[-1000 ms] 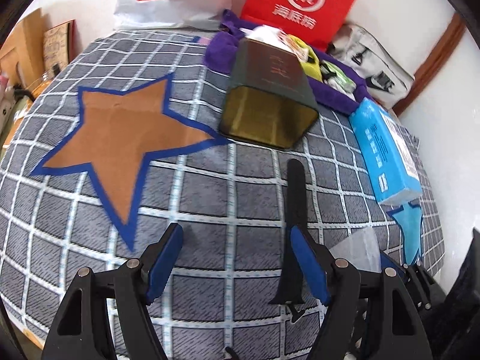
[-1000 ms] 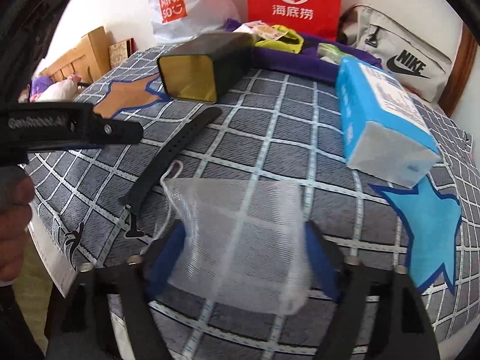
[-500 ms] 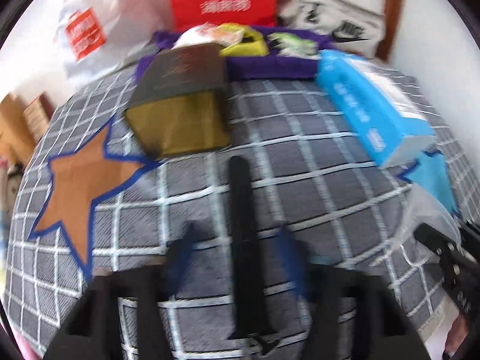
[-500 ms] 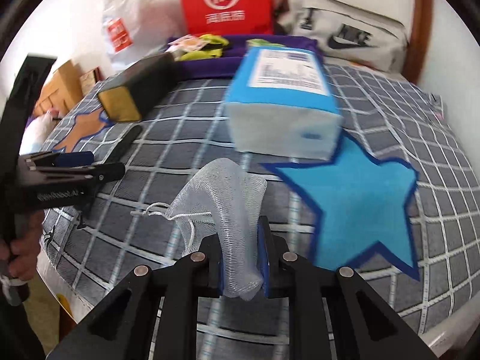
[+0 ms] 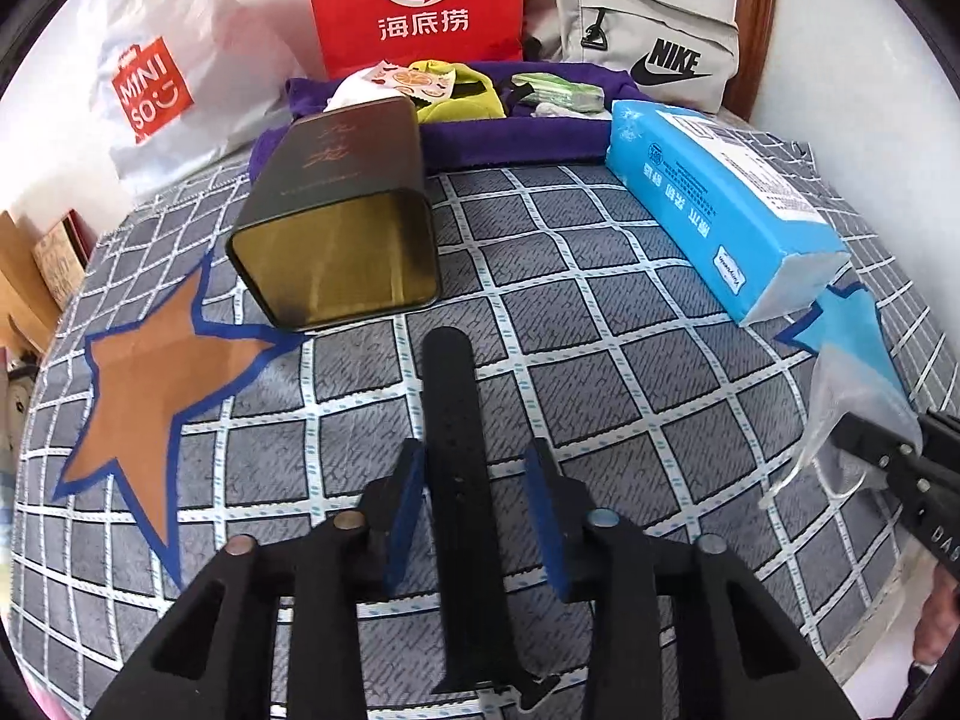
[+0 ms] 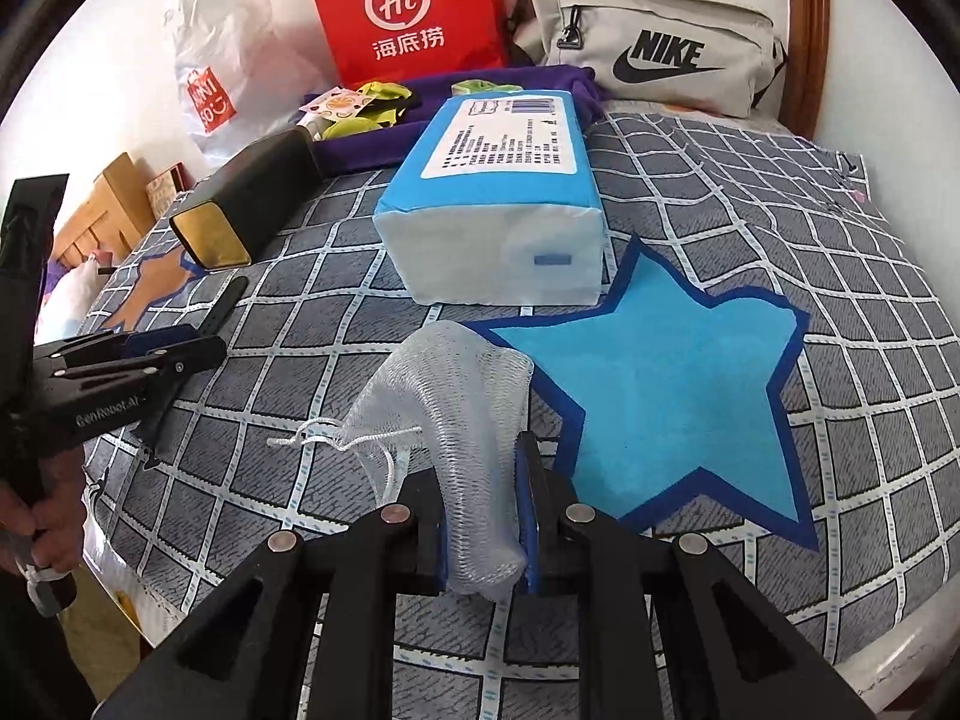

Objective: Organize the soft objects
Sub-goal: 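Carry the mesh bag with the right tool toward the purple towel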

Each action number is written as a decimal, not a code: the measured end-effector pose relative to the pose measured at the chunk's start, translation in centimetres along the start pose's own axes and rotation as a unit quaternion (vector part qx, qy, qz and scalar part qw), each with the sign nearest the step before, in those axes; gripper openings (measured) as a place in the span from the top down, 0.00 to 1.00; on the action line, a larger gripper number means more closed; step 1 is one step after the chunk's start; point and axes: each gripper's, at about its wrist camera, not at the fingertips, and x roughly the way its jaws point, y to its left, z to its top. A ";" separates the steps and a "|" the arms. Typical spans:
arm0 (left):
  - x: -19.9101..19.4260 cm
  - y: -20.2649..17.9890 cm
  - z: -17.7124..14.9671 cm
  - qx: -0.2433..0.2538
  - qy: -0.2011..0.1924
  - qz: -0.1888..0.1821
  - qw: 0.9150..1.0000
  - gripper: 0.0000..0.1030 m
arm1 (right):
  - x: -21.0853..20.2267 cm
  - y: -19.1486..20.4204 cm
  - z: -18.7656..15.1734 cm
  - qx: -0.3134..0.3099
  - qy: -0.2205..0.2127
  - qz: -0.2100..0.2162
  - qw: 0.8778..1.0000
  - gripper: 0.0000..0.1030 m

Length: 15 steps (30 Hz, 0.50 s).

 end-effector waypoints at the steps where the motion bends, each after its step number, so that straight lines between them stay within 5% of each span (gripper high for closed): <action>1: -0.1 0.3 0.1 -0.009 0.003 0.003 1.000 0.81 | -0.1 -0.1 0.0 0.002 0.000 0.002 1.000 0.83; 15: -3.3 1.8 0.2 -0.075 -0.004 -0.036 0.996 0.81 | -2.9 -0.5 1.0 0.003 -0.026 0.002 1.000 0.84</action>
